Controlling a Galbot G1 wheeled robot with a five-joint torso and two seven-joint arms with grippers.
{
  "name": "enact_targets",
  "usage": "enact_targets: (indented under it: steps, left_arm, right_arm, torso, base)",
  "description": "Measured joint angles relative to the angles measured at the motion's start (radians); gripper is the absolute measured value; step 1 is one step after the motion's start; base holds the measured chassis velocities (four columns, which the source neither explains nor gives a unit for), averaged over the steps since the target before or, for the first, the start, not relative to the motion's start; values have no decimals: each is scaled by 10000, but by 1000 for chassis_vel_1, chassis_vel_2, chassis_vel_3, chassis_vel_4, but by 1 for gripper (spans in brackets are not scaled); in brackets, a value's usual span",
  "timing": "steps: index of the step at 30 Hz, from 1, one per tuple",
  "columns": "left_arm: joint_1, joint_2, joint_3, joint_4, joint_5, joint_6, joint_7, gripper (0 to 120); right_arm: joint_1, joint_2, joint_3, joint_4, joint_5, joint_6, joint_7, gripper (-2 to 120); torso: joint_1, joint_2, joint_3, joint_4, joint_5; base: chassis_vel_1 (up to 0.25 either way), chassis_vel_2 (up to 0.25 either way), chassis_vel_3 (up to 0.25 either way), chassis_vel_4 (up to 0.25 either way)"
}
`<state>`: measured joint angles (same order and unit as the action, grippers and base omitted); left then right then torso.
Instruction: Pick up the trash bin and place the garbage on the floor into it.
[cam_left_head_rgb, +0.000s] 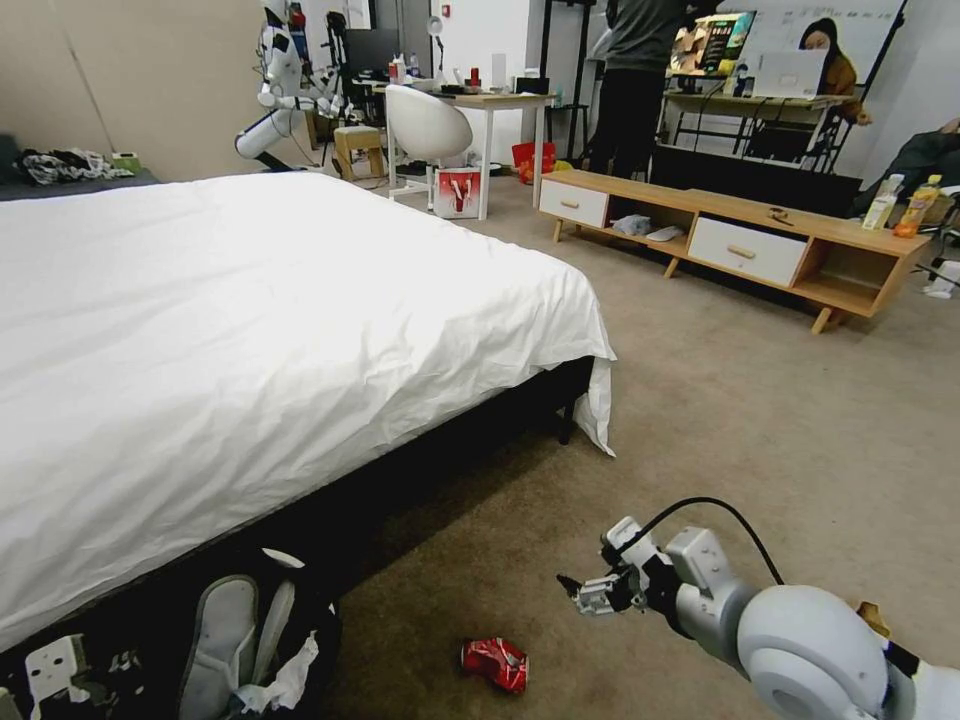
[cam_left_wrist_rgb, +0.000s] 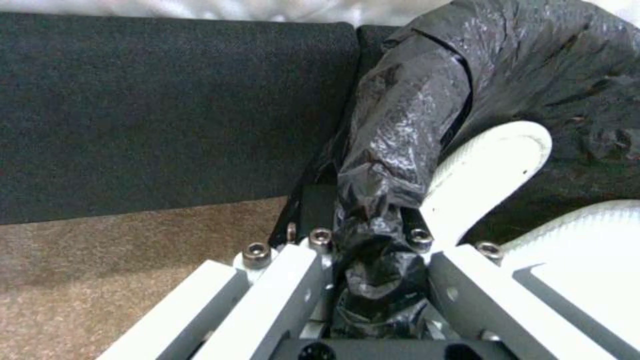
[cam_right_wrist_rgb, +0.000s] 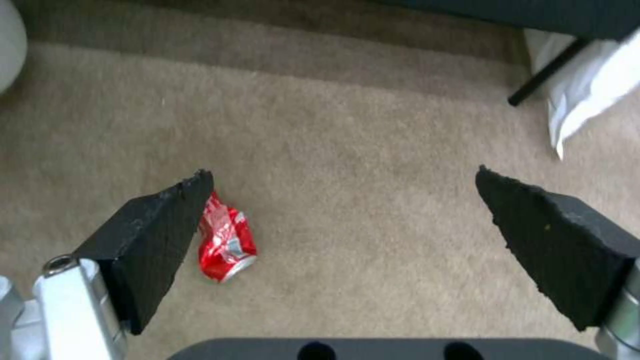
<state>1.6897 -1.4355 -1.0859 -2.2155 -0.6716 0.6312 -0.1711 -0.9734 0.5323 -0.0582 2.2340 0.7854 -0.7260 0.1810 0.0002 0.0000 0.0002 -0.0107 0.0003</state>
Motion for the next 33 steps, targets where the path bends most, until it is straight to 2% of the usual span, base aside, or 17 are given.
enact_targets:
  steps: [3, 10, 16, 18, 19, 22, 33]
  left_arm:
    - [-188, 27, 102, 147, 14, 50, -22, 1]
    - [-521, 216, 269, 630, 52, 118, 20, 1]
    - [-609, 262, 299, 819, 75, 122, 58, 1]
    - [-616, 198, 289, 900, 151, 122, 110, 1]
    - [-616, 198, 289, 900, 151, 122, 110, 1]
    - [-626, 134, 273, 903, 214, 122, 117, 1]
    - [-656, 51, 224, 996, 365, 113, 135, 1]
  right_arm:
    - [224, -57, -591, -304, -909, 314, -366, 100]
    - [458, 144, -1858, -1172, -2196, 887, -873, 100]
    - [756, 533, -2525, -1658, -2444, 984, -943, 100]
    - [1350, 1254, -3228, -2295, -2469, 1028, -941, 100]
    - [1350, 1254, -3228, -2295, -2469, 1028, -941, 100]
    - [1939, 2008, -3933, -3059, -2547, 1247, -930, 100]
    - [2924, 2732, -5098, -4223, -2669, 2048, -1009, 100]
  torso:
    - [0, 0, 0, -5, -6]
    - [0, 0, 0, -6, -4]
    - [-1, 0, 0, -7, -5]
    - [0, 0, -1, -5, -6]
    - [0, 0, -1, -5, -6]
    - [0, 0, 0, -3, -6]
    - [0, 0, 0, -1, -4]
  base:
    - [0, 0, 0, 0]
    - [0, 0, 0, 0]
    - [0, 0, 0, 0]
    - [0, 0, 0, 0]
    - [0, 0, 0, 0]
    - [0, 0, 0, 0]
    - [0, 0, 0, 0]
